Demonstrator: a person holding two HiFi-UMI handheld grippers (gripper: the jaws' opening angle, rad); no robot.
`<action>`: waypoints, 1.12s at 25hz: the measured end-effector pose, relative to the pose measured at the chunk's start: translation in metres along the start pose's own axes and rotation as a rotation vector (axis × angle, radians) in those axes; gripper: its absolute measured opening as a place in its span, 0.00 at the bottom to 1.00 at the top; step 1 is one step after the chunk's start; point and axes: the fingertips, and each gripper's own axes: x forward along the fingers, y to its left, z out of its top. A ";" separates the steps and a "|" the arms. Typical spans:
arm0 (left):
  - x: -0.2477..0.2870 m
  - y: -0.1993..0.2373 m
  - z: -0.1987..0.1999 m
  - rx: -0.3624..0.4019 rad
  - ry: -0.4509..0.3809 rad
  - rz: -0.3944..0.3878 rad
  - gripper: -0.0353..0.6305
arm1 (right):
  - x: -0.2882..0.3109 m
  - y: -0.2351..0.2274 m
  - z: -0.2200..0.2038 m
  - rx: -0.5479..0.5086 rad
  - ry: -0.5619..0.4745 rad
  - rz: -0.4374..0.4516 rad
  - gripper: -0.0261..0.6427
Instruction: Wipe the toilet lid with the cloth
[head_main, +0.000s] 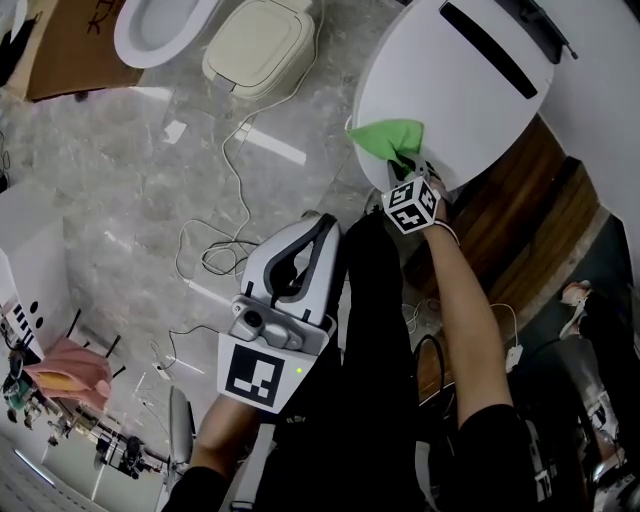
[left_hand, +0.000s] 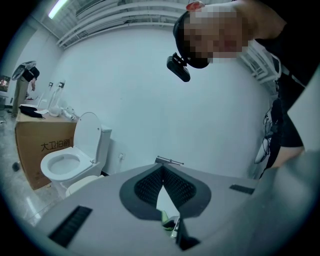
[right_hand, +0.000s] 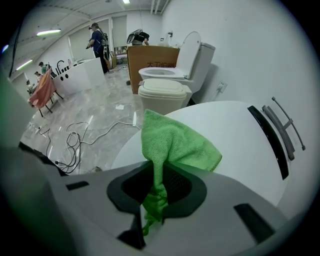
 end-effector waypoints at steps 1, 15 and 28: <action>-0.002 0.000 0.001 0.001 -0.002 -0.002 0.05 | -0.001 0.006 -0.004 -0.003 0.004 0.007 0.14; 0.001 -0.023 -0.009 0.004 0.015 -0.018 0.05 | -0.018 0.061 -0.048 -0.072 -0.006 0.066 0.14; 0.055 -0.060 -0.002 0.020 0.023 -0.019 0.05 | -0.103 -0.075 0.016 0.334 -0.447 -0.034 0.14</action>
